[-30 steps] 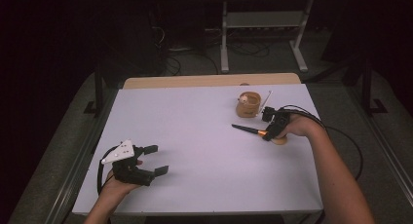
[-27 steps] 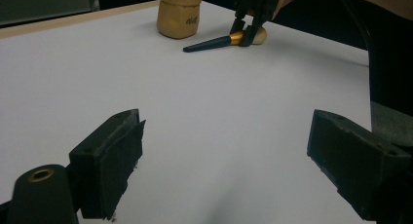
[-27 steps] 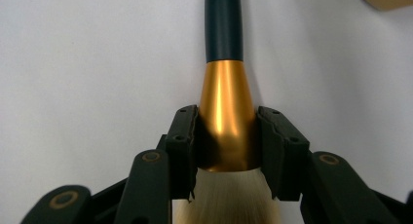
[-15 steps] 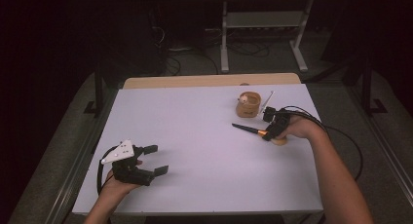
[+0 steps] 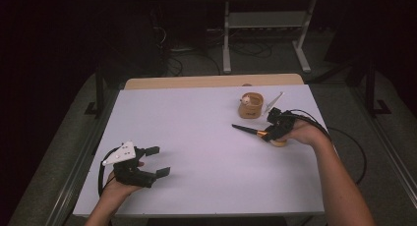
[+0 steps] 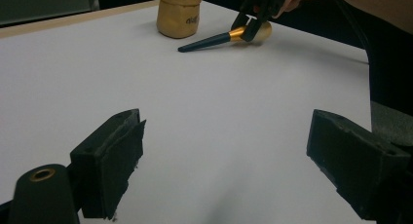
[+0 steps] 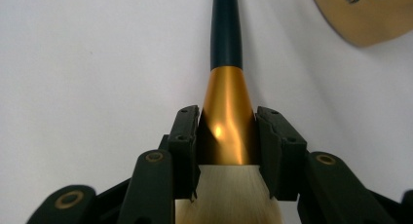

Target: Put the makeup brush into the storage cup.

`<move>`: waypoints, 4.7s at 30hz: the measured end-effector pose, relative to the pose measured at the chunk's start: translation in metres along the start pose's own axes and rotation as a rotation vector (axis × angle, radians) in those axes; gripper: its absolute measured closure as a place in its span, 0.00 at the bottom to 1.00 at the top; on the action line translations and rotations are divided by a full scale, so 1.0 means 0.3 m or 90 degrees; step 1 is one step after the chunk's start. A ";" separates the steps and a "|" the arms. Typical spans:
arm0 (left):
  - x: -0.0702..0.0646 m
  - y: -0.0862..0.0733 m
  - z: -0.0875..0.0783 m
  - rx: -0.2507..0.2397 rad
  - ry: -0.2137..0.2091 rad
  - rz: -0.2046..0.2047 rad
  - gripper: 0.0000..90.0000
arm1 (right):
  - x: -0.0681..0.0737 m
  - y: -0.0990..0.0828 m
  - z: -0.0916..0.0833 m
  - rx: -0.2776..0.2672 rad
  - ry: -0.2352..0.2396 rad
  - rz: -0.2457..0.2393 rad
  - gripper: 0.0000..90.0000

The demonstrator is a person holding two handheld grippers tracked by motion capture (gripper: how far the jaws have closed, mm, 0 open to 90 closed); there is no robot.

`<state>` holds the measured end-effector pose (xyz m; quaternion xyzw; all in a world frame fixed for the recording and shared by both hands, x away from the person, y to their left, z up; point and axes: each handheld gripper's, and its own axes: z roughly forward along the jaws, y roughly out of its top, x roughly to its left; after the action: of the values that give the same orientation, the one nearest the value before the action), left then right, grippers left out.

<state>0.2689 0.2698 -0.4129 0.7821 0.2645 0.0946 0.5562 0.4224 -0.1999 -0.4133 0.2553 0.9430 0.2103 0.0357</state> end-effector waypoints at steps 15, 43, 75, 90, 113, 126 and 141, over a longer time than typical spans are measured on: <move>0.003 0.000 -0.003 -0.001 0.003 -0.001 0.14 | 0.046 -0.059 -0.028 -0.118 -0.022 0.046 0.68; 0.014 0.077 0.039 0.020 -0.055 0.026 0.14 | 0.143 -0.033 -0.107 -0.205 0.040 0.008 0.68; 0.026 0.243 0.272 0.105 -0.163 0.125 0.15 | 0.285 0.039 -0.126 -0.193 0.109 -0.118 0.68; -0.017 0.255 0.372 0.187 -0.219 0.169 0.26 | 0.335 0.089 -0.091 -0.172 0.139 -0.169 0.68; -0.075 0.281 0.494 0.300 -0.270 0.231 0.52 | 0.366 0.136 -0.058 -0.135 0.170 -0.191 0.68; -0.076 0.262 0.561 0.340 -0.289 0.233 0.58 | 0.374 0.149 -0.054 -0.127 0.177 -0.191 0.68; -0.098 0.267 0.591 0.352 -0.294 0.276 0.69 | 0.379 0.162 -0.049 -0.136 0.178 -0.204 0.68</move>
<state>0.3471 0.0899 -0.3994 0.9401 -0.0223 -0.0432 0.3375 0.3439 -0.1109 -0.3754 0.0658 0.9398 0.3335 -0.0354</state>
